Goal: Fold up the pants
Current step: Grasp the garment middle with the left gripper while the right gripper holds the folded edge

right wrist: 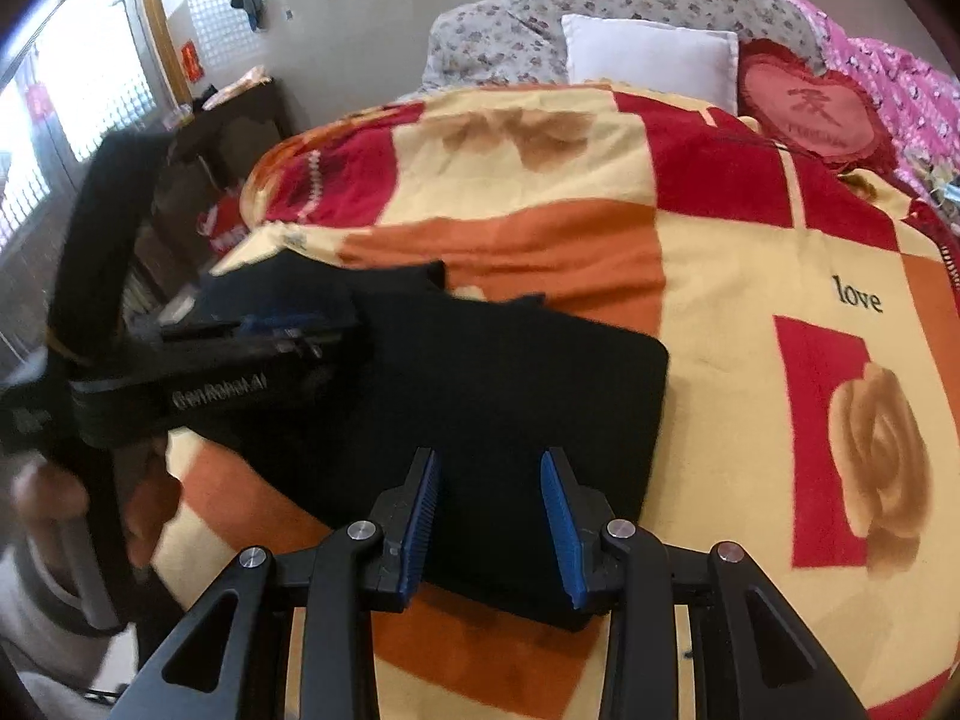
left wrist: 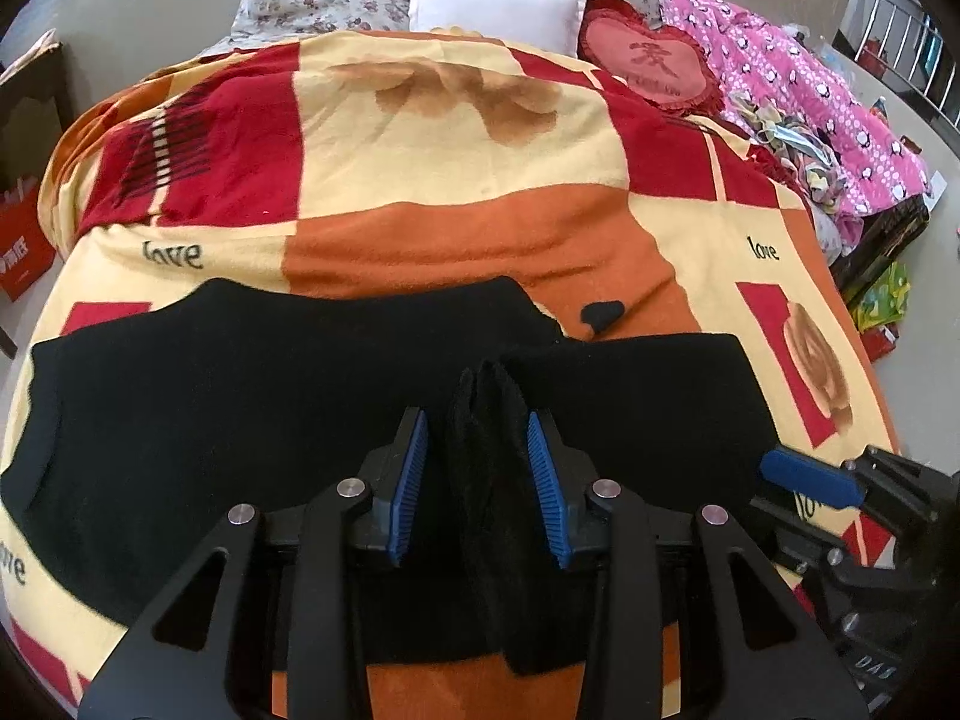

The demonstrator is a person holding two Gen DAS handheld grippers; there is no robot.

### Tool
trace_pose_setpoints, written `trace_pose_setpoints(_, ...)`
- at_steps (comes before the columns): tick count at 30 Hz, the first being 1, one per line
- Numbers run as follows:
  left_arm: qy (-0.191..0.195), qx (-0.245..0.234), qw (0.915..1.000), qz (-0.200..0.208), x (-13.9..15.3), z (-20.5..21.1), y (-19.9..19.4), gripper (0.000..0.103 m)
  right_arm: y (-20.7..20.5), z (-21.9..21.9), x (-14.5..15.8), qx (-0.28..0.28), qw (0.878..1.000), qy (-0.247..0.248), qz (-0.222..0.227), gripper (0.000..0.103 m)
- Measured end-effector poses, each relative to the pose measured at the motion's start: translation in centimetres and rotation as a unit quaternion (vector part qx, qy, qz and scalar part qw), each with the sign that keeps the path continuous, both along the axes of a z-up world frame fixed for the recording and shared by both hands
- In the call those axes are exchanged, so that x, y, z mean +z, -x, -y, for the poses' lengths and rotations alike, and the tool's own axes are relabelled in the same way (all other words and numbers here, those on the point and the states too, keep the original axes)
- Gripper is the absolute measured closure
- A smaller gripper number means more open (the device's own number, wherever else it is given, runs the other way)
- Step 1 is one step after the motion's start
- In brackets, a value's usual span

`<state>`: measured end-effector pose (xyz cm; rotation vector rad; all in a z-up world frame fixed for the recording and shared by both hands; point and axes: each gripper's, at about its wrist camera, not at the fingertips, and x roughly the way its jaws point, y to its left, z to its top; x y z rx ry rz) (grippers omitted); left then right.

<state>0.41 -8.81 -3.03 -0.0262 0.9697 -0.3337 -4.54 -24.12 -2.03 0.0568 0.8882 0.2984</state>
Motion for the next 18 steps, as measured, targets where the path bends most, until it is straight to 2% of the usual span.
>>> trace_pose_setpoints(4, -0.015, 0.011, 0.9998, 0.011, 0.7, -0.7, 1.0, 0.069, -0.7, -0.2, 0.7, -0.009, 1.0, -0.007, 0.009, 0.069)
trace_pose_setpoints(9, -0.01, 0.031, 0.9994, 0.015, 1.1, -2.5, 1.8, 0.069, -2.5, -1.8, 0.1, 0.007, 1.0, -0.007, 0.006, 0.069)
trace_pose_setpoints(14, -0.019, 0.058, 0.998, 0.02, 1.3, -4.1, 2.0, 0.069, -4.3, -4.4, -1.9, 0.031, 0.999, 0.01, -0.012, 0.068)
trace_pose_setpoints(18, -0.015, 0.065, 0.9977, 0.013, 1.1, -4.9, 1.8, 0.069, -4.8, -5.6, -1.7, 0.035, 0.999, 0.029, -0.002, 0.066)
